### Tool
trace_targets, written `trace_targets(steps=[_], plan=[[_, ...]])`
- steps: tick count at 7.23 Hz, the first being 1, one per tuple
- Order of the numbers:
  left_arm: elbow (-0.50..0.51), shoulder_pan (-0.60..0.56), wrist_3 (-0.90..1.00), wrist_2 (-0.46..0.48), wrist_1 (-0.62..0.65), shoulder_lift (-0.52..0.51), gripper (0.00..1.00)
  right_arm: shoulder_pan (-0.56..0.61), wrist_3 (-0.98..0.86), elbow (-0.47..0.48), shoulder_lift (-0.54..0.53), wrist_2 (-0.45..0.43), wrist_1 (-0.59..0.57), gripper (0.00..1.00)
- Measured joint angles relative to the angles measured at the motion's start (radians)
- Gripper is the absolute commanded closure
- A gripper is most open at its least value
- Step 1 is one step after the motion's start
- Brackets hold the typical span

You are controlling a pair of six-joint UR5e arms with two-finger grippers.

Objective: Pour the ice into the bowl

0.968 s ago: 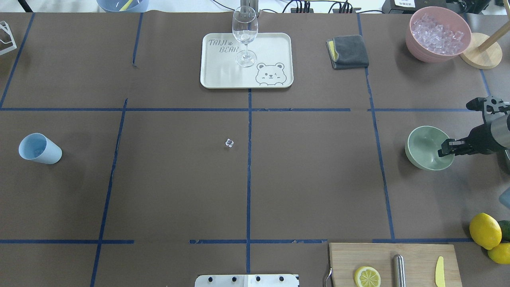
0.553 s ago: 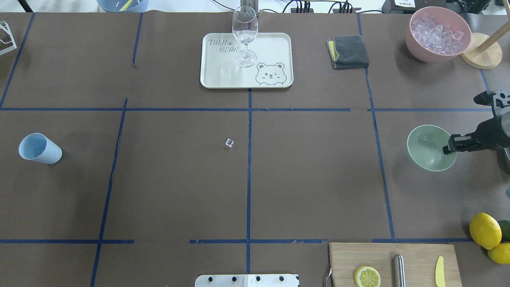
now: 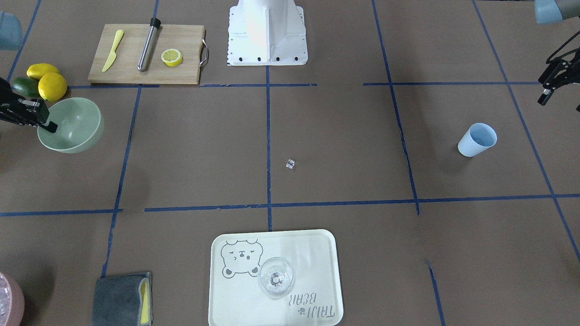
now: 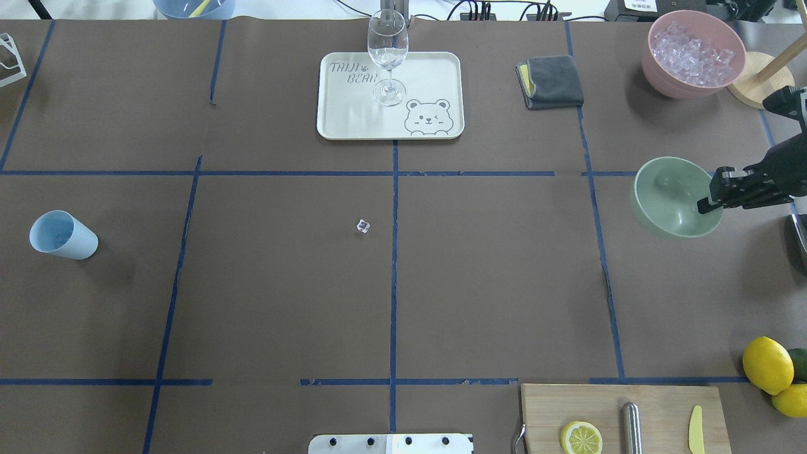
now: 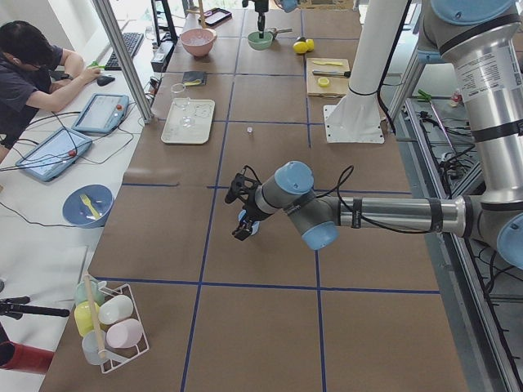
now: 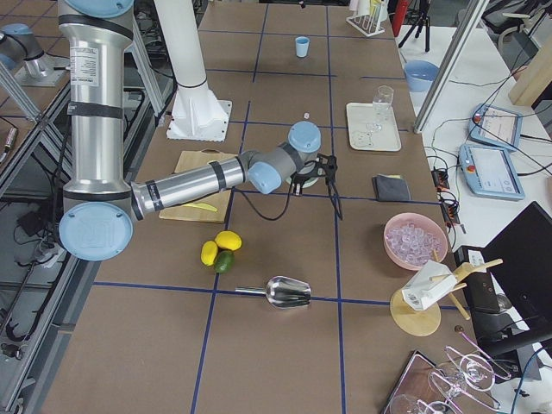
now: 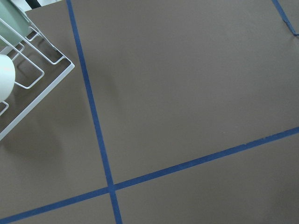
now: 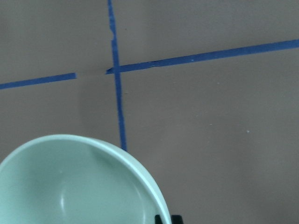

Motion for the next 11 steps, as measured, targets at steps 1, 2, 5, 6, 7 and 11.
trace_targets(steps=[1,2,5,6,7,11], plan=[[-0.016,0.086,-0.095,0.087,-0.101,0.059,0.0,-0.02,0.052,0.055,0.082,-0.002,-0.137,1.0],[-0.023,0.183,-0.188,0.192,-0.171,0.099,0.0,-0.068,0.142,0.079,0.16,-0.01,-0.203,1.0],[-0.029,0.477,-0.43,0.554,-0.255,0.158,0.0,-0.252,0.405,0.085,0.364,-0.098,-0.298,1.0],[-0.028,0.576,-0.501,0.674,-0.258,0.167,0.0,-0.329,0.463,0.076,0.436,-0.168,-0.343,1.0],[-0.027,0.662,-0.559,0.775,-0.255,0.171,0.0,-0.392,0.506,0.046,0.504,-0.226,-0.369,1.0],[-0.028,0.886,-0.709,1.04,-0.145,0.167,0.0,-0.56,0.635,-0.318,0.881,-0.369,-0.376,1.0]])
